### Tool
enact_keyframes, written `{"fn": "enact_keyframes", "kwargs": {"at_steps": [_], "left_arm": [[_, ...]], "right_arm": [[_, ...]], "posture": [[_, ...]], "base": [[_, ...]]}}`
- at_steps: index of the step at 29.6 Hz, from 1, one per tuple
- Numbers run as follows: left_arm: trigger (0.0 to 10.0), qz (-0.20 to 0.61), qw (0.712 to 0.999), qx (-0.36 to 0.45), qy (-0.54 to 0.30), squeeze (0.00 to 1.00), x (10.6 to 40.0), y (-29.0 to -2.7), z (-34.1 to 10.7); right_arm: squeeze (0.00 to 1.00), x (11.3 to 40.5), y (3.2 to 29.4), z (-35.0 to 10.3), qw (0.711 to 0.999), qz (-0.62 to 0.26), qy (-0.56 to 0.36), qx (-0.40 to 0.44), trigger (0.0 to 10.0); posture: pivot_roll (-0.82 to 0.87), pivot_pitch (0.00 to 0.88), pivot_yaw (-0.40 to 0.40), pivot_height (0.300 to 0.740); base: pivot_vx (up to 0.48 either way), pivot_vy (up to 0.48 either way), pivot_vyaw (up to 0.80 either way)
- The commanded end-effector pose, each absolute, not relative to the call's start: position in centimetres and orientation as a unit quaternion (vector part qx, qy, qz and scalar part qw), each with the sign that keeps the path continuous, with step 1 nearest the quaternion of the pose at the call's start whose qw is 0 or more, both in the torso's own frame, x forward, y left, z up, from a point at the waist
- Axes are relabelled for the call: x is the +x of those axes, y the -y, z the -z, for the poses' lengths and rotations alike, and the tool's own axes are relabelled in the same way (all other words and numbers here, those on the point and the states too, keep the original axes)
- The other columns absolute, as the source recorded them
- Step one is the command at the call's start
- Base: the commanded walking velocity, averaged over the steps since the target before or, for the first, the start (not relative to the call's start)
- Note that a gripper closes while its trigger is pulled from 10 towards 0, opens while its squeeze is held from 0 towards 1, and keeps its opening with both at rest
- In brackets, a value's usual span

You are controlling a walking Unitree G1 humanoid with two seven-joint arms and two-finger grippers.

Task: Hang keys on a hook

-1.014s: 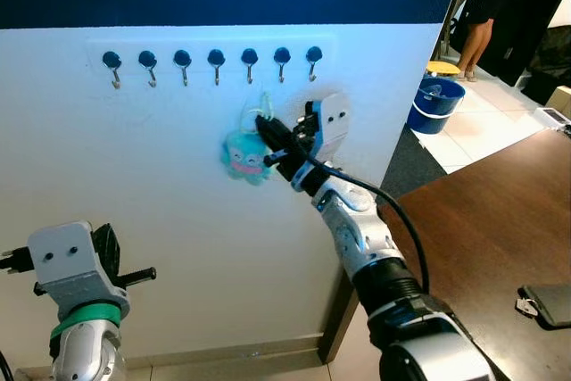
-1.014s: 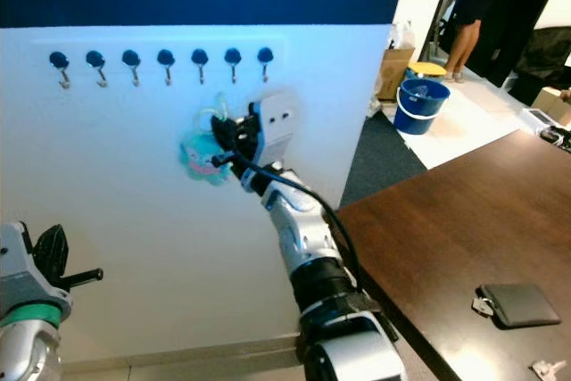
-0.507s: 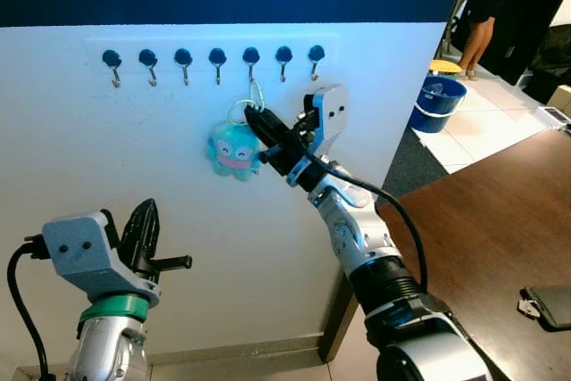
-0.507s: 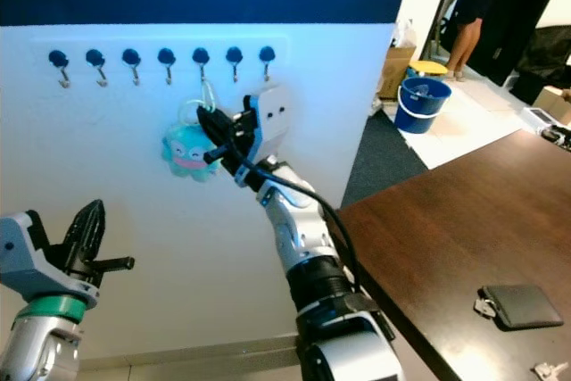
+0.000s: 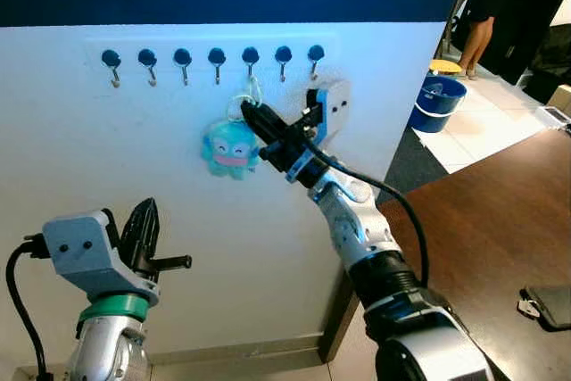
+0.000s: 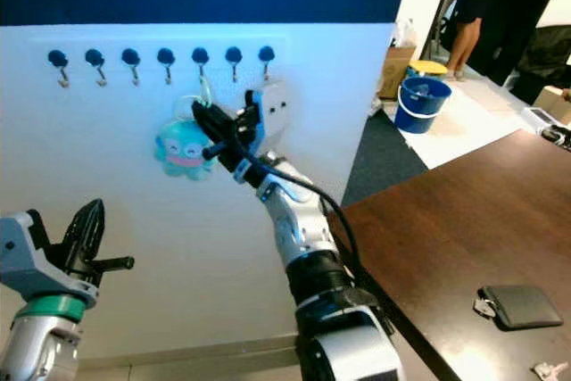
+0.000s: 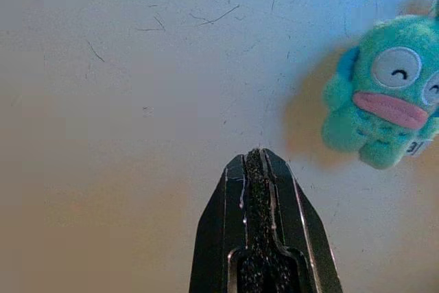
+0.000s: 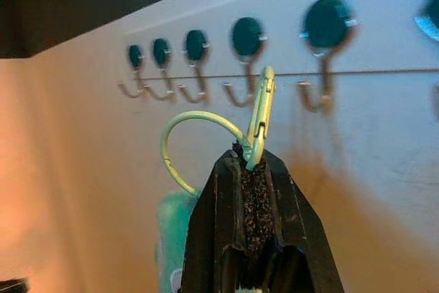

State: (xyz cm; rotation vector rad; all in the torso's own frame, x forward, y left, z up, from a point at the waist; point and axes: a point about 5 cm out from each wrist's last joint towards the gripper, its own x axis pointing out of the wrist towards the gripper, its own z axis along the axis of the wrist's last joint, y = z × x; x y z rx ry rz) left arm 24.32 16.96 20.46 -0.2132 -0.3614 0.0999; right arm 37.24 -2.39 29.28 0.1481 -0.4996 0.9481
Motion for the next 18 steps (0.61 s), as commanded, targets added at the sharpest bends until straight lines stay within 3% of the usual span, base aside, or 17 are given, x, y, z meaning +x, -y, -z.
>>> {"fn": "enact_keyframes", "kwargs": {"at_steps": [1,18], "left_arm": [[10.0,-0.052,0.978,-0.103,0.176,0.00,24.0,-17.2,-20.2],[10.0,-0.059,0.978,-0.097,0.176,0.00,23.9,-17.5,-20.1]], "right_arm": [[0.00,37.0,1.4,-29.2,0.849,-0.470,0.230,0.071,10.0],[0.00,38.0,0.7,-30.7,0.855,-0.452,0.228,0.114,10.0]], "posture": [[-0.05,0.091,0.061,0.740],[-0.05,0.087,0.058,0.740]], "base": [[0.000,0.000,0.00],[0.000,0.000,0.00]]}}
